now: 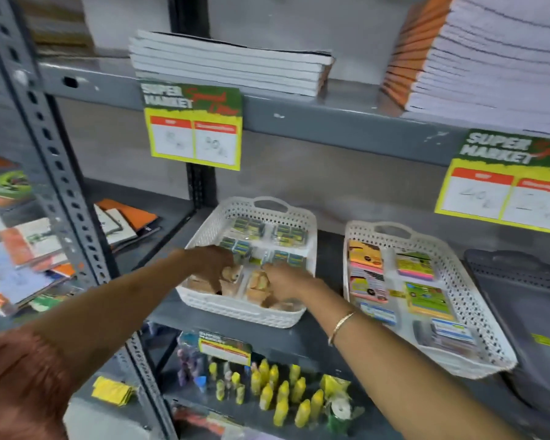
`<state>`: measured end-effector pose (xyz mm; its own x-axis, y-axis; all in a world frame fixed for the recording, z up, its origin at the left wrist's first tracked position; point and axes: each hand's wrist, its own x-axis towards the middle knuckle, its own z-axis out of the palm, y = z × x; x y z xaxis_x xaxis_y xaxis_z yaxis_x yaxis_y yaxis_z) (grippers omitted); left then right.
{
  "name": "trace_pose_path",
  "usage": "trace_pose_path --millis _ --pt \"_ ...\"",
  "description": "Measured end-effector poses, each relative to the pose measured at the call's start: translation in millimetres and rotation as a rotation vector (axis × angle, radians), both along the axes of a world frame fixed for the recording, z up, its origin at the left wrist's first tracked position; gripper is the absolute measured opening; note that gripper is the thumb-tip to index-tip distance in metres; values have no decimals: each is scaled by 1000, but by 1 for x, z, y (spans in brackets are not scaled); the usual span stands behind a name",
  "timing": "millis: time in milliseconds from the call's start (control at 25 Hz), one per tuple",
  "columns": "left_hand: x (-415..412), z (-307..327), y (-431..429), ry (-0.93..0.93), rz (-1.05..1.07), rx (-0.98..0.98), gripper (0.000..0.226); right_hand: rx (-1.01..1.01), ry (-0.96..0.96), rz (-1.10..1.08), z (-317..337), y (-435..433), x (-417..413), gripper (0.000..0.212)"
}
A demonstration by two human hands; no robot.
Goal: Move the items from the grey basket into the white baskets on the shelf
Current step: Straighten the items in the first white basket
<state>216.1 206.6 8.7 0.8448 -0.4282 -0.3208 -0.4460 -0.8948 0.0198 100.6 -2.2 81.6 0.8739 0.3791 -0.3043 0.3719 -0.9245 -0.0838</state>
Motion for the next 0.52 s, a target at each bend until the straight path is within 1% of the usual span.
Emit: trace_pose_path --millis 40,120,160,240,360,480,520 --pt "-25 23 -5 -1 -3 -9 78 -21 -7 -13 -5 4 -1 70" --pt "-47 42 -11 -7 -37 74 72 -42 -54 -37 -13 8 0 66" --pt "-51 45 -11 -25 -46 110 70 -43 -74 -41 -15 8 1 65" --pt "-50 45 -11 -33 -42 119 70 -39 -91 -47 -17 10 0 64" --pt "-46 41 -8 -33 -77 82 74 -37 -101 -64 -19 9 2 63" --pt "-43 40 -8 -5 -66 95 72 -47 -78 -89 -23 11 4 66" --pt "-42 42 -9 4 -68 82 76 -42 -62 -88 -23 12 4 68"
